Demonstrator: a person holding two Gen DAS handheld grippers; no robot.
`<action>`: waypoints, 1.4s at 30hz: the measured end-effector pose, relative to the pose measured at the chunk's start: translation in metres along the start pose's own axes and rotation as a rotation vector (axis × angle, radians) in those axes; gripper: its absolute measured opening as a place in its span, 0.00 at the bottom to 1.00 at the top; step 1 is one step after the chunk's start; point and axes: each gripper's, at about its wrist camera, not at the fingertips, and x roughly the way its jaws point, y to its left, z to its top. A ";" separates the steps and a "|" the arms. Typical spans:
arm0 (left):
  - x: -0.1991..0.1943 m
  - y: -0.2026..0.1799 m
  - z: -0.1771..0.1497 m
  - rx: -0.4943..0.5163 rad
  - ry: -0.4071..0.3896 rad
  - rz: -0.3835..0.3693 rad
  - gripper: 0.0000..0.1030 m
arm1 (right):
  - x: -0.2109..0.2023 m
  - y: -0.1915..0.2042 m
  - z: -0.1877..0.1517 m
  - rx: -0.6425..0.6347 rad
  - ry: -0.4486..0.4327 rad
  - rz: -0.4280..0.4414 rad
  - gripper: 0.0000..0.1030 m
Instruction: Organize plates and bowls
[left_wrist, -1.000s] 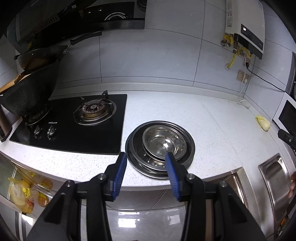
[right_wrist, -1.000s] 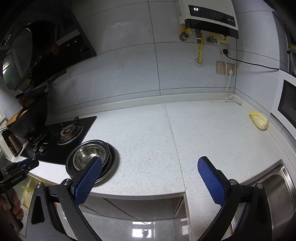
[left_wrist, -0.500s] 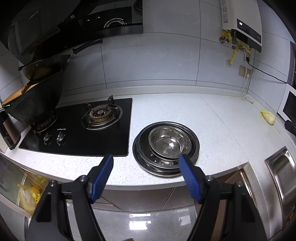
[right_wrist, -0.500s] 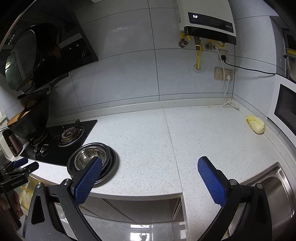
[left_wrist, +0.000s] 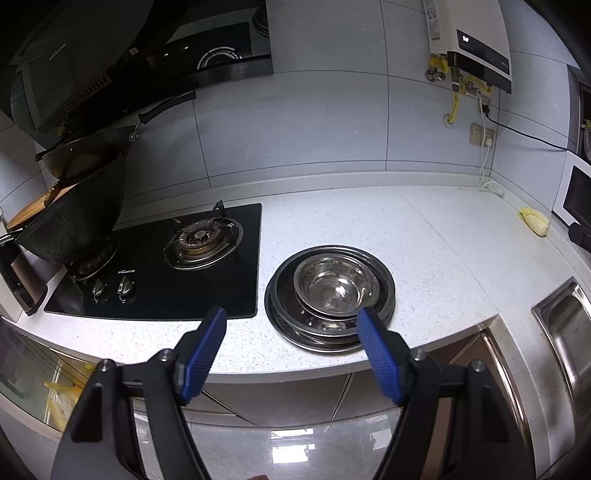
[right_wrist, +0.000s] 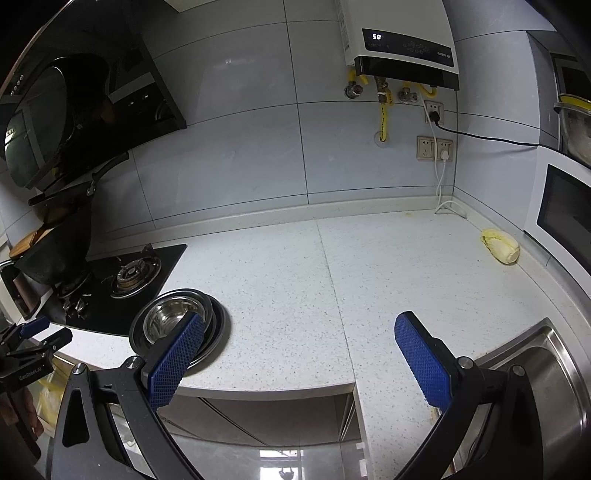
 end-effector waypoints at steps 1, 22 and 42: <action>0.000 0.000 0.000 -0.002 0.001 -0.001 0.70 | 0.000 0.000 0.000 0.001 0.001 0.001 0.99; 0.006 0.008 -0.001 -0.032 0.023 0.000 0.70 | 0.006 0.002 -0.001 0.002 0.011 0.006 0.99; 0.002 0.011 -0.004 -0.055 0.036 0.005 0.70 | 0.010 0.005 -0.003 -0.009 0.034 0.011 0.99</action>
